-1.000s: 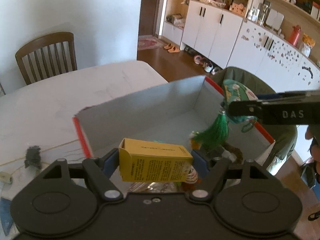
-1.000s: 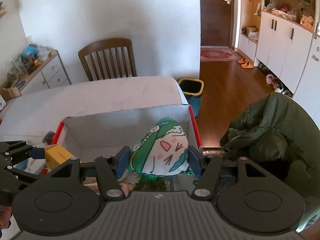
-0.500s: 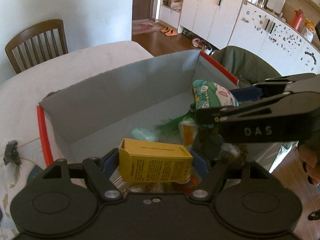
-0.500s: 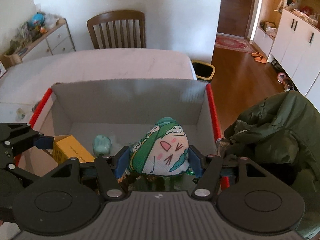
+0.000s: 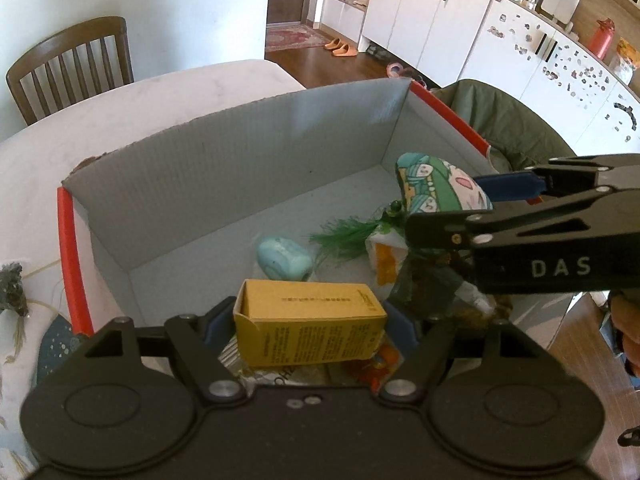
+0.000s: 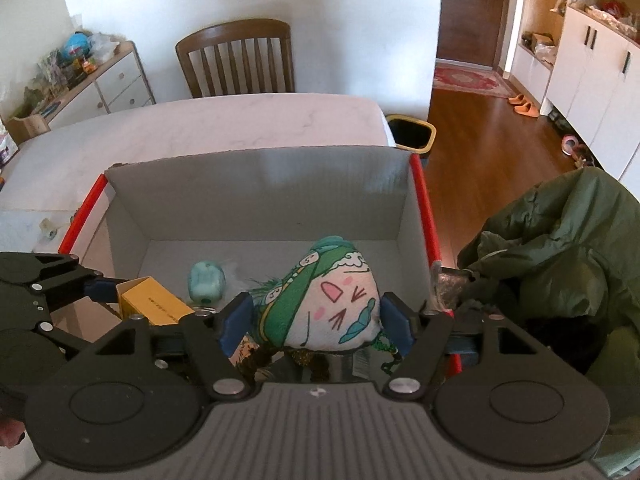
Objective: Organize objects
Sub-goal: 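Lower both tools into the box and open them to release the items, then move both tools back over the table toward the soap bar and bead bag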
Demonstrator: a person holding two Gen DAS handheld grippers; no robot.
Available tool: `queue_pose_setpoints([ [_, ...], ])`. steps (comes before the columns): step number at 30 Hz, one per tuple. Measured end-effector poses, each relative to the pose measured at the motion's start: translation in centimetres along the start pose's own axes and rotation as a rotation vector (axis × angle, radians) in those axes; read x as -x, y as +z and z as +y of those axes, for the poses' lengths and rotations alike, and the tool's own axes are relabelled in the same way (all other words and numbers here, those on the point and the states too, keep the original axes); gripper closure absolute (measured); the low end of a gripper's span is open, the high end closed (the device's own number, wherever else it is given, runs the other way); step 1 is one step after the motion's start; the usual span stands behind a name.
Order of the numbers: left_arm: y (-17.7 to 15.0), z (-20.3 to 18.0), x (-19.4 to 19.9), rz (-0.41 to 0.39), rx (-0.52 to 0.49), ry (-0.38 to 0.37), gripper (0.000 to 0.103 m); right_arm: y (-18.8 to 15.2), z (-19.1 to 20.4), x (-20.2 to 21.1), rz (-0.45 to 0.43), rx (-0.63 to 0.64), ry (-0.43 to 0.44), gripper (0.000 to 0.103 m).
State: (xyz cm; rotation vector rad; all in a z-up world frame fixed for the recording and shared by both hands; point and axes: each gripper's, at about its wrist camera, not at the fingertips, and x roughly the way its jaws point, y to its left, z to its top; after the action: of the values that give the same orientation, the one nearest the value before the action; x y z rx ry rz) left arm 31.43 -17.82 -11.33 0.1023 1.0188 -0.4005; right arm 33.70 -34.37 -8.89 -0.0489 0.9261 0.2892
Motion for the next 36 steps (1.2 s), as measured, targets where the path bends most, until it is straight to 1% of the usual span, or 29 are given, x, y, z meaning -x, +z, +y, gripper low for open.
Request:
queue_pose_setpoints([
  [5,-0.4,0.0,0.5,-0.016,0.001,0.008,0.026,-0.3,-0.6,0.9,-0.024,-0.024,0.000,0.025],
  [8,-0.4,0.1,1.1,-0.033,0.004,0.013,0.025,-0.4,-0.7,1.6,-0.040,-0.028,-0.003,0.025],
  [13,-0.4,0.1,2.6,-0.076,0.010,0.030,0.023,-0.6,-0.9,3.2,-0.069,-0.043,0.022,0.025],
  [17,-0.7,0.1,4.6,-0.123,-0.002,0.037,0.018,-0.8,-0.6,4.8,-0.102,-0.042,0.050,0.025],
  [25,-1.2,0.6,8.8,-0.204,0.019,0.065,0.014,-0.8,1.0,8.0,-0.179,-0.024,0.096,0.024],
  [29,-1.6,1.2,10.7,-0.238,0.020,0.082,0.014,-0.8,2.1,9.6,-0.216,-0.019,0.119,0.024],
  [36,-2.8,3.3,14.1,-0.291,0.034,0.088,0.011,-0.6,4.8,11.5,-0.255,-0.016,0.157,0.024],
])
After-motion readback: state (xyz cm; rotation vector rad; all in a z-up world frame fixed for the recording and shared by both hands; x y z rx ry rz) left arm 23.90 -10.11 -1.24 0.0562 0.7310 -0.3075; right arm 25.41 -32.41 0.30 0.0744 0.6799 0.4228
